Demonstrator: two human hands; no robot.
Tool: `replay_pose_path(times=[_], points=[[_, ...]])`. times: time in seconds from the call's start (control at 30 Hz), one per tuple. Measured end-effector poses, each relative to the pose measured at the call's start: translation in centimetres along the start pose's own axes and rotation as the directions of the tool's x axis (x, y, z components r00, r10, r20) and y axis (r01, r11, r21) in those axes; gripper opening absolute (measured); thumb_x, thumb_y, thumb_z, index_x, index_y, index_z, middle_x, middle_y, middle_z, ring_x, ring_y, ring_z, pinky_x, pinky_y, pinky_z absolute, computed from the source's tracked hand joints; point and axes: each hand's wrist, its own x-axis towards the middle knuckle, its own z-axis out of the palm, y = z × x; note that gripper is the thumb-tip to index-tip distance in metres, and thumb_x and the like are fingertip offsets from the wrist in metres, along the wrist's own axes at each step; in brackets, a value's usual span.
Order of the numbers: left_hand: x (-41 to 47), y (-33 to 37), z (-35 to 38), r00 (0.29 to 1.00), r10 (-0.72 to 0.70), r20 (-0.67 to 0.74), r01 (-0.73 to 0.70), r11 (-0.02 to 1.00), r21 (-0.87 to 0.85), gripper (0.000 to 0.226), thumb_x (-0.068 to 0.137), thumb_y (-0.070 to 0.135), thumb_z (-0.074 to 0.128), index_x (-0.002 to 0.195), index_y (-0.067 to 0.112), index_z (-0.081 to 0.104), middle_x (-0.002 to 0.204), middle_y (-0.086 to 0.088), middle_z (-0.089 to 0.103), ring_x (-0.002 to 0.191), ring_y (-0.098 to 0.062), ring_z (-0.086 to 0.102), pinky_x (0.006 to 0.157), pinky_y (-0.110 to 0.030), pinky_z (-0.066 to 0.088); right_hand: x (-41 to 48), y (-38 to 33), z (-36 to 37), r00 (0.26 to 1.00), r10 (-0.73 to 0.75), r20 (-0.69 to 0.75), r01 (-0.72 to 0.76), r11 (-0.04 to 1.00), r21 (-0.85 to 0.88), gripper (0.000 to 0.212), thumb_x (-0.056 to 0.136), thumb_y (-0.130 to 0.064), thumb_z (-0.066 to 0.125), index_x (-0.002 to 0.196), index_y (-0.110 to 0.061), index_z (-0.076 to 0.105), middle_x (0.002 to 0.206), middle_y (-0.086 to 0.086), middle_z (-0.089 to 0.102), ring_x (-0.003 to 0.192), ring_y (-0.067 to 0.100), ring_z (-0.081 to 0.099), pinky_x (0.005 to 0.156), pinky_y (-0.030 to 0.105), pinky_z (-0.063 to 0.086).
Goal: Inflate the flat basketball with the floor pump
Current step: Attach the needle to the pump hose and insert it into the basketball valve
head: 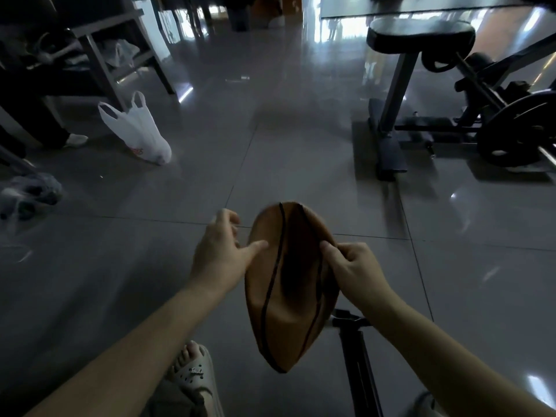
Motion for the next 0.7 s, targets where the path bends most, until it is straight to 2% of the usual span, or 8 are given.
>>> replay_pose_path(times=[0.07,0.1,0.2,0.27,0.37,0.47,0.6,0.7], points=[[-2.1,1.6,0.9,0.966,0.253,-0.062,-0.231,0.943,0.241,0.049,0.081,0.063,0.071,0.102,0.024,0.05,0.092,0.009,0.051,0.079,-0.008,0.051,0.063,-0.025,0.039,-0.2,0.7,0.5,0.997,0.028,-0.071,-0.033,0.997,-0.072,0.054,0.101,-0.031,0.053,0.063,0.007,0.055,0.05,0.01,0.047,0.044,0.023,0.042,0.047,0.034,0.033],[-3.0,2.4,1.3,0.97,0.239,0.031,-0.238,0.927,0.29,0.052,0.081,0.075,0.061,0.095,0.025,0.05,0.087,0.01,0.052,0.076,-0.008,0.051,0.061,-0.026,0.038,-0.3,1.1,0.6,0.993,0.053,-0.101,-0.062,0.995,-0.082,0.054,0.101,-0.031,0.053,0.062,0.006,0.056,0.05,0.009,0.047,0.044,0.022,0.043,0.047,0.034,0.033],[-3.7,3.2,2.0,0.94,-0.091,0.33,-0.115,0.824,0.555,0.083,0.07,0.1,0.03,0.089,0.025,0.059,0.086,0.005,0.063,0.08,-0.014,0.061,0.064,-0.032,0.042,-0.7,1.7,0.7,0.977,0.131,-0.171,-0.13,0.991,0.017,0.049,0.102,-0.031,0.052,0.063,-0.001,0.056,0.054,0.011,0.044,0.047,0.023,0.039,0.05,0.035,0.031],[-3.1,2.5,2.0,0.903,-0.207,0.376,-0.05,0.819,0.572,0.085,0.066,0.102,0.033,0.093,0.025,0.06,0.09,0.003,0.066,0.086,-0.019,0.064,0.072,-0.035,0.048,-0.8,1.7,0.7,0.972,0.15,-0.182,-0.132,0.985,0.109,0.047,0.102,-0.03,0.051,0.067,0.0,0.056,0.059,0.013,0.046,0.052,0.026,0.039,0.054,0.037,0.032],[-2.2,1.8,1.7,0.888,-0.243,0.39,0.06,0.902,0.427,0.077,0.066,0.093,0.056,0.1,0.024,0.053,0.093,0.002,0.063,0.086,-0.019,0.063,0.069,-0.034,0.052,-0.6,1.4,1.1,0.977,0.132,-0.167,-0.101,0.978,0.184,0.056,0.103,-0.031,0.05,0.07,0.014,0.051,0.063,0.016,0.051,0.057,0.029,0.046,0.058,0.041,0.038],[-1.2,0.7,1.8,0.876,-0.265,0.404,0.217,0.963,0.162,0.061,0.071,0.067,0.079,0.103,0.021,0.055,0.094,0.002,0.064,0.081,-0.014,0.064,0.058,-0.028,0.049,-0.5,0.7,1.3,0.985,0.09,-0.146,-0.063,0.982,0.18,0.051,0.103,-0.028,0.052,0.072,0.011,0.057,0.06,0.014,0.049,0.051,0.026,0.039,0.051,0.034,0.035],[-0.5,-0.3,2.1,0.891,-0.119,0.437,0.238,0.945,-0.226,0.02,0.086,0.036,0.08,0.091,0.018,0.073,0.08,0.002,0.077,0.073,-0.012,0.074,0.063,-0.026,0.055,0.2,0.2,-0.2,0.989,0.07,-0.132,-0.054,0.991,0.122,0.058,0.103,-0.036,0.049,0.066,0.007,0.059,0.052,0.011,0.047,0.045,0.021,0.039,0.047,0.03,0.035],[0.0,-0.3,1.3,0.905,-0.028,0.425,0.227,0.876,-0.425,0.015,0.093,0.023,0.074,0.099,0.009,0.075,0.088,-0.004,0.079,0.083,-0.022,0.077,0.071,-0.032,0.06,1.0,1.4,-2.0,0.946,0.275,-0.171,-0.248,0.955,0.164,0.072,0.104,-0.05,0.035,0.072,0.002,0.072,0.051,0.001,0.053,0.054,0.02,0.046,0.064,0.038,0.045]])
